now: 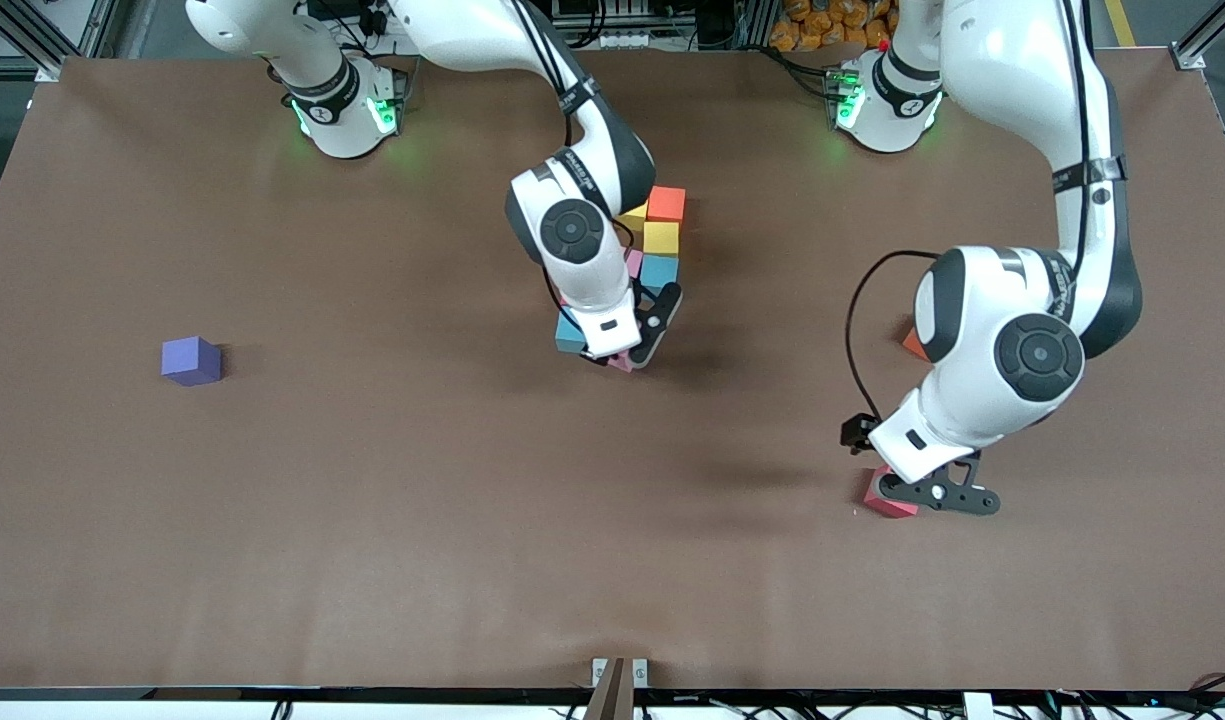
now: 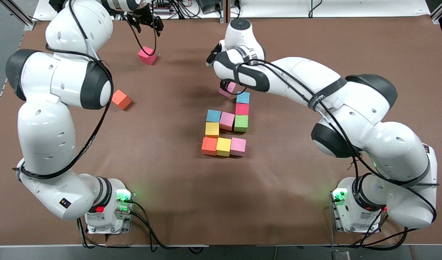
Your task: Form number 2 with 11 blocks
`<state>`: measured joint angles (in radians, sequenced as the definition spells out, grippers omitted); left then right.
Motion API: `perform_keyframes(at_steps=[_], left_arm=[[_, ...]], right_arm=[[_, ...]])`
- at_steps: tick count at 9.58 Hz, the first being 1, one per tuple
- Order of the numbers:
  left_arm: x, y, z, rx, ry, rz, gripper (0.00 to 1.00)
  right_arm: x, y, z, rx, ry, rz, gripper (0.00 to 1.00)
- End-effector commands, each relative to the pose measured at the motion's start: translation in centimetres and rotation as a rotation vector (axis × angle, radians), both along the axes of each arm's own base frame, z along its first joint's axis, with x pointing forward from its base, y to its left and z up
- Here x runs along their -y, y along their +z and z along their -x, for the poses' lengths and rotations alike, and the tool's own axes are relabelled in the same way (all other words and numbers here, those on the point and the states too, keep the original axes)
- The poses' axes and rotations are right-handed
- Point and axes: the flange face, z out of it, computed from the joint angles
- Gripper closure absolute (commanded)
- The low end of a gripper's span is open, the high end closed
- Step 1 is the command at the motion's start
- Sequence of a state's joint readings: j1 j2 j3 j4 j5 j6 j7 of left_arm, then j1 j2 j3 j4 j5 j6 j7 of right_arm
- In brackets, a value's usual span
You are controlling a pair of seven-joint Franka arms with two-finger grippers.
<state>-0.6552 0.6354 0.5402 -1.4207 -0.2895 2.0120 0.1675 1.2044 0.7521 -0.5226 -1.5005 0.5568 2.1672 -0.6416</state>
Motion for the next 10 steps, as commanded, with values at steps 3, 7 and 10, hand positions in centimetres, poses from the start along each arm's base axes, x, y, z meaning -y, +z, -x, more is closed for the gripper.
perform_keyframes(at_steps=[3, 7, 10], left_arm=[[-5.1, -5.5, -2.6, 0.026, -0.181, -0.05, 0.0], [-6.6, -8.7, -2.8, 0.02, -0.247, -0.039, 0.0], [-6.7, -11.5, -2.0, 0.007, -0.198, 0.042, 0.0]], right_arm=[[-2.6, -1.1, 2.4, 0.032, 0.2, 0.074, 0.73], [-2.4, -2.0, 3.0, 0.038, 0.293, 0.116, 0.74], [-1.6, -3.0, 3.1, 0.024, 0.314, 0.133, 0.74]])
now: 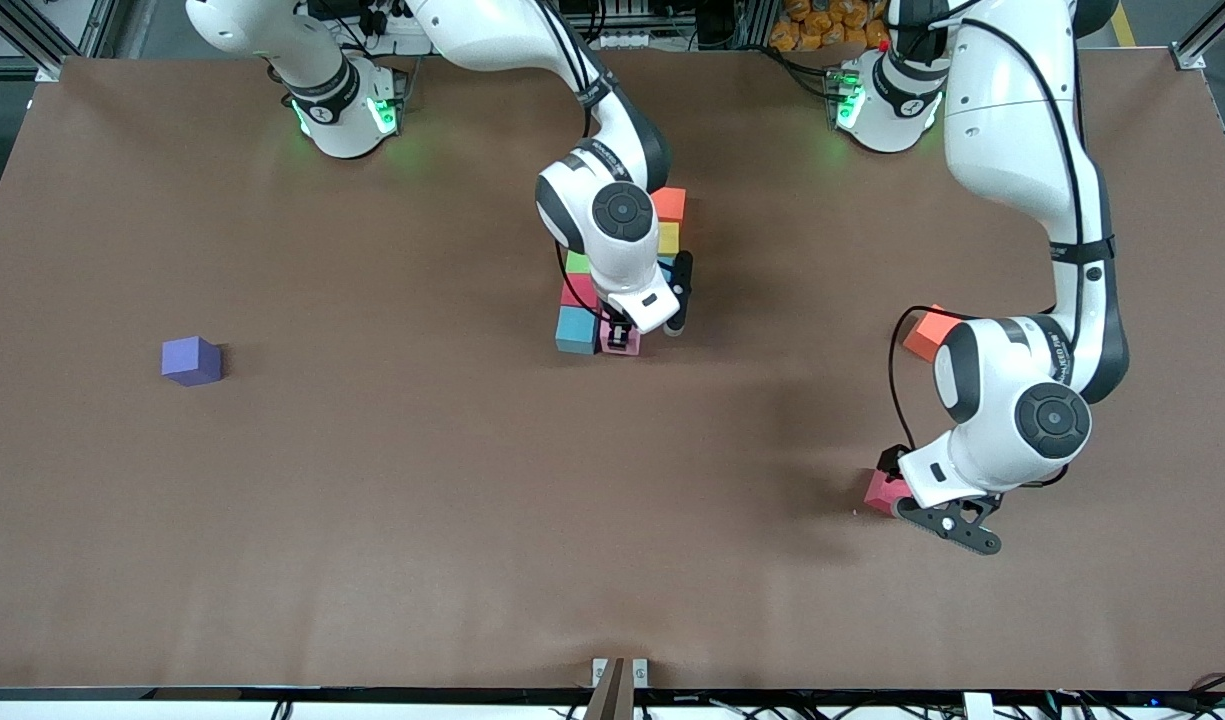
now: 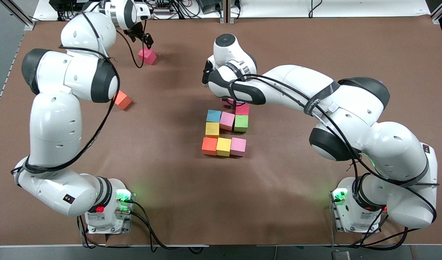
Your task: Form number 2 with 11 blocks
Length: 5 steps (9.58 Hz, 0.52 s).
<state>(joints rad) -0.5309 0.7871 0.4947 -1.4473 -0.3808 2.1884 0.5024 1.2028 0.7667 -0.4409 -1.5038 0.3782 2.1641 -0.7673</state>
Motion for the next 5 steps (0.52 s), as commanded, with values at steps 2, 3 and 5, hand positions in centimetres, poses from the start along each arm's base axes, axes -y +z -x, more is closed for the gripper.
perform_keyframes(at_steps=[2, 3, 5], left_arm=[[-0.4, -2.4, 0.8, -0.008, 0.008, 0.054, 0.0], [-0.6, -2.7, 0.8, -0.007, -0.011, 0.049, 0.0], [-1.3, -3.7, 0.7, -0.005, -0.016, 0.039, 0.0]], right_arm=[[1.0, -0.9, 0.0, -0.004, 0.04, 0.027, 0.74], [1.0, -0.9, 0.0, 0.0, 0.039, 0.024, 0.74], [1.4, -1.6, 0.0, 0.015, 0.034, 0.019, 0.74]])
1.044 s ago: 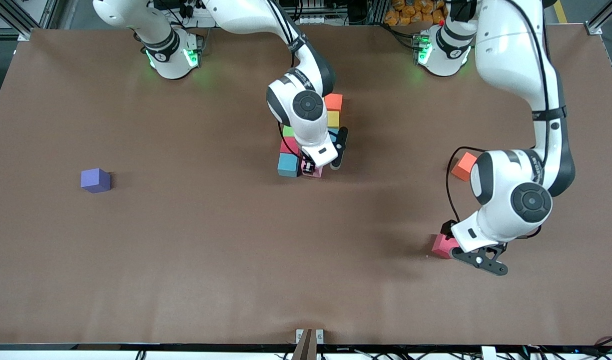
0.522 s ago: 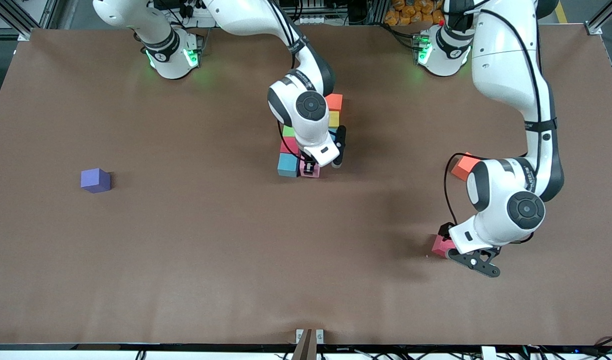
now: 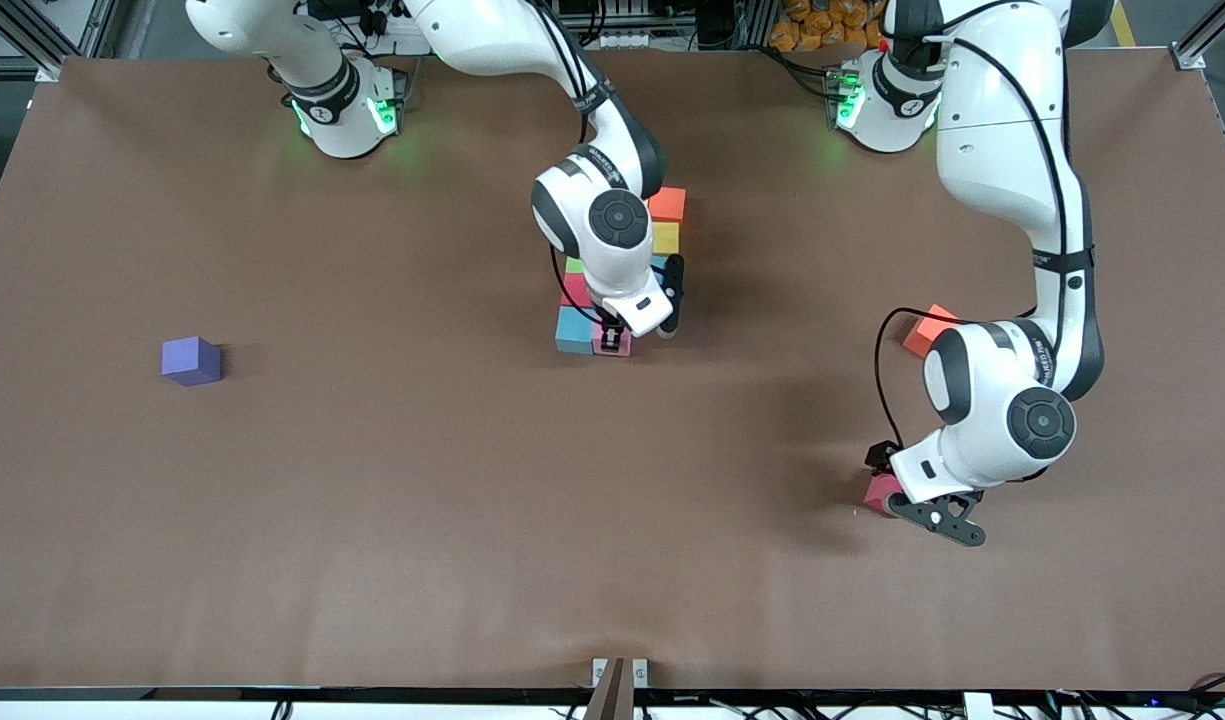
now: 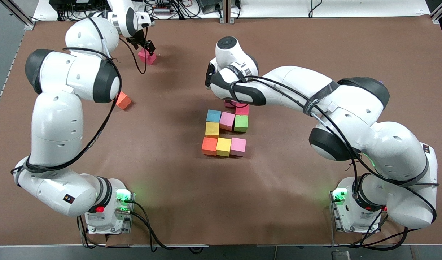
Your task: Form number 2 with 11 blocks
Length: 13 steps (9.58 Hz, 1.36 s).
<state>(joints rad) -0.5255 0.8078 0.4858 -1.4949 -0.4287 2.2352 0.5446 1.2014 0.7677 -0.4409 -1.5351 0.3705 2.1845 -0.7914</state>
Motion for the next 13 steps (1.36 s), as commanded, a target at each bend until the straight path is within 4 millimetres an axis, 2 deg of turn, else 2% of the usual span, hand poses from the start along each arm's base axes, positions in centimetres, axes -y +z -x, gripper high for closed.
perform_keyframes(at_steps=[1, 4, 5, 6, 7, 9, 10, 12, 13], left_arm=[[-0.5, -0.9, -0.1, 0.014, -0.029, 0.013, 0.0], [-0.7, -1.7, -0.2, 0.016, -0.033, 0.006, 0.0], [-0.7, -2.0, -0.2, 0.019, -0.032, 0.002, 0.0], [-0.6, -2.4, -0.3, 0.024, -0.033, -0.001, 0.0], [-0.6, -2.7, -0.2, 0.024, -0.02, 0.014, 0.0], [-0.6, -3.2, -0.2, 0.019, -0.017, 0.015, 0.0], [-0.6, -3.2, -0.2, 0.019, -0.017, 0.015, 0.06], [-0.7, -3.9, 0.0, 0.009, -0.025, 0.006, 0.34], [-0.6, -4.1, 0.0, 0.006, -0.036, 0.003, 0.42]], right_arm=[[0.5, -0.6, 0.0, 0.024, 0.016, -0.002, 0.74], [0.5, -1.0, 0.1, 0.031, 0.016, -0.006, 0.74], [0.5, -1.0, 0.1, 0.03, -0.003, -0.008, 0.54], [0.5, -1.0, 0.1, 0.028, -0.02, -0.006, 0.1], [0.5, -0.9, 0.1, 0.027, -0.03, -0.007, 0.0], [0.5, -0.7, 0.1, 0.021, -0.034, -0.006, 0.0], [0.5, -0.5, 0.1, 0.02, -0.034, -0.007, 0.0], [0.5, 0.4, 0.3, -0.001, -0.034, -0.004, 0.0], [0.6, 1.0, 0.4, -0.015, -0.035, 0.0, 0.0]])
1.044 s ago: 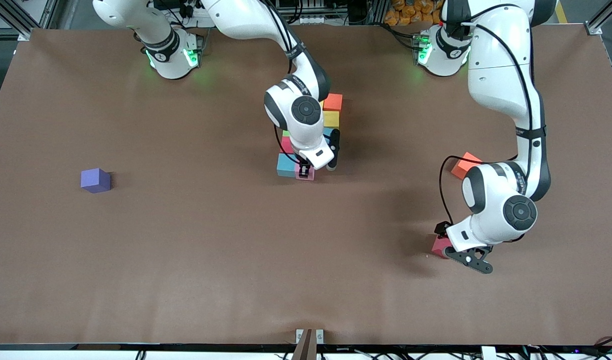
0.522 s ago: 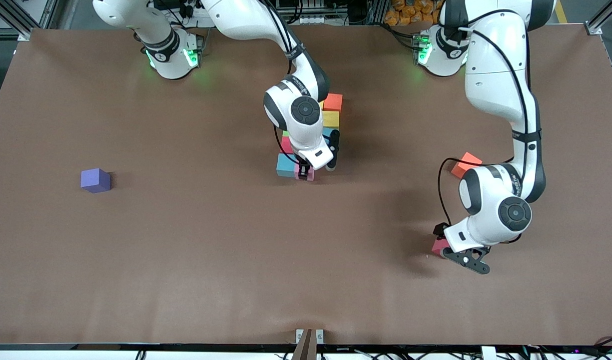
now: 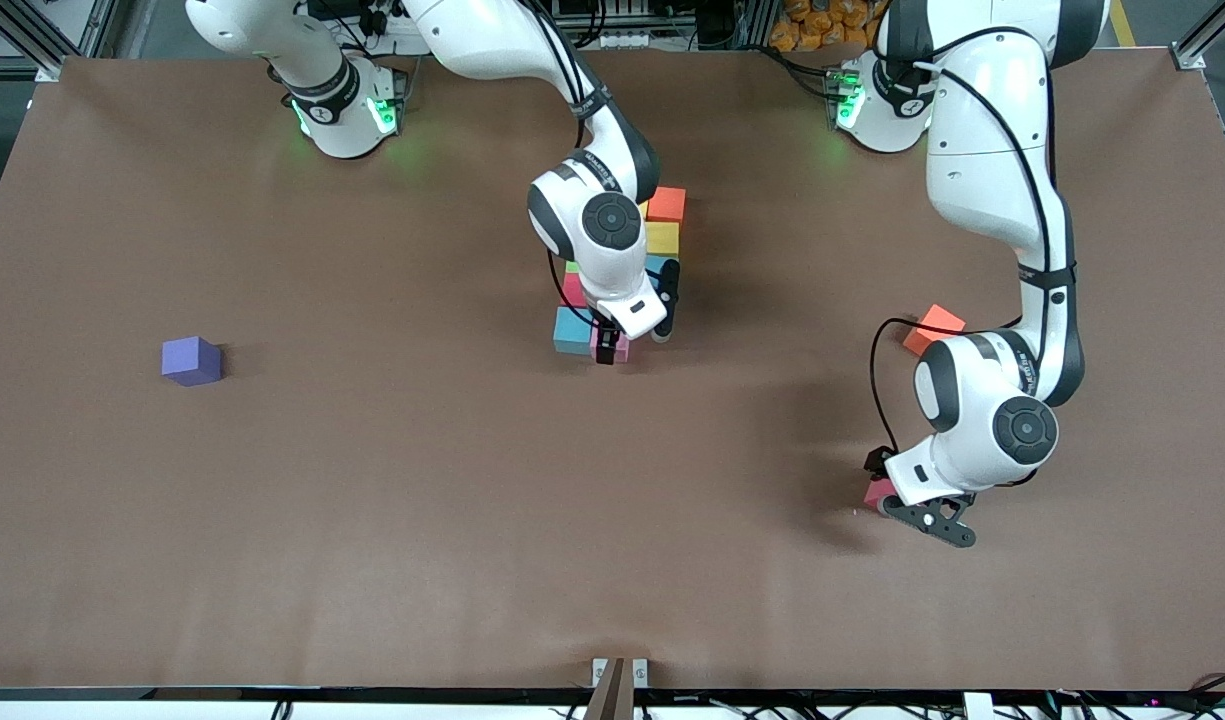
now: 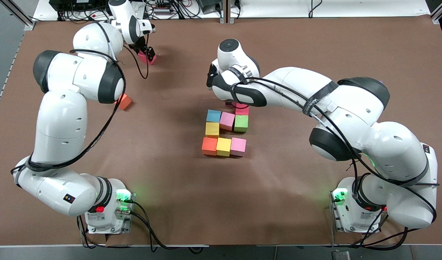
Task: Form number 2 with 11 blocks
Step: 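Lift the red cube with the left gripper while the right gripper withdraws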
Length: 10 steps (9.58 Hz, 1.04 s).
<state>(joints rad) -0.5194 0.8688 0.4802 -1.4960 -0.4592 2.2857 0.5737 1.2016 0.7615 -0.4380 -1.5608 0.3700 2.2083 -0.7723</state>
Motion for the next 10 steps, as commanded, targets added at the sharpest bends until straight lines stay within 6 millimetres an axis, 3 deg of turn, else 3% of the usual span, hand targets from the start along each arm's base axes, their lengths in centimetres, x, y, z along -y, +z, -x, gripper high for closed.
perform_keyframes(at_steps=[1, 3, 5, 7, 8, 10], left_arm=[[0.3, -0.3, 0.0, 0.009, -0.043, 0.005, 0.57], [0.8, 0.1, 0.0, 0.01, -0.063, 0.008, 0.85], [1.4, 1.6, 0.1, 0.016, -0.15, 0.017, 1.0], [2.5, 3.1, 0.3, 0.014, -0.379, -0.012, 1.0], [3.4, 3.5, 1.1, -0.008, -0.412, 0.005, 1.0], [6.4, 4.1, 3.4, -0.034, -0.471, 0.023, 1.0]], right_arm=[[0.3, 2.3, 0.2, -0.034, -0.009, 0.002, 0.0], [0.7, 4.7, 0.1, -0.05, -0.01, -0.011, 0.0], [2.2, 8.2, -0.9, -0.071, -0.049, -0.022, 0.0], [7.9, 11.0, -5.5, -0.052, -0.17, 0.01, 0.0], [10.5, 12.2, -7.3, -0.041, -0.219, 0.021, 0.0], [17.5, 14.7, -11.3, -0.057, -0.339, 0.023, 0.0]])
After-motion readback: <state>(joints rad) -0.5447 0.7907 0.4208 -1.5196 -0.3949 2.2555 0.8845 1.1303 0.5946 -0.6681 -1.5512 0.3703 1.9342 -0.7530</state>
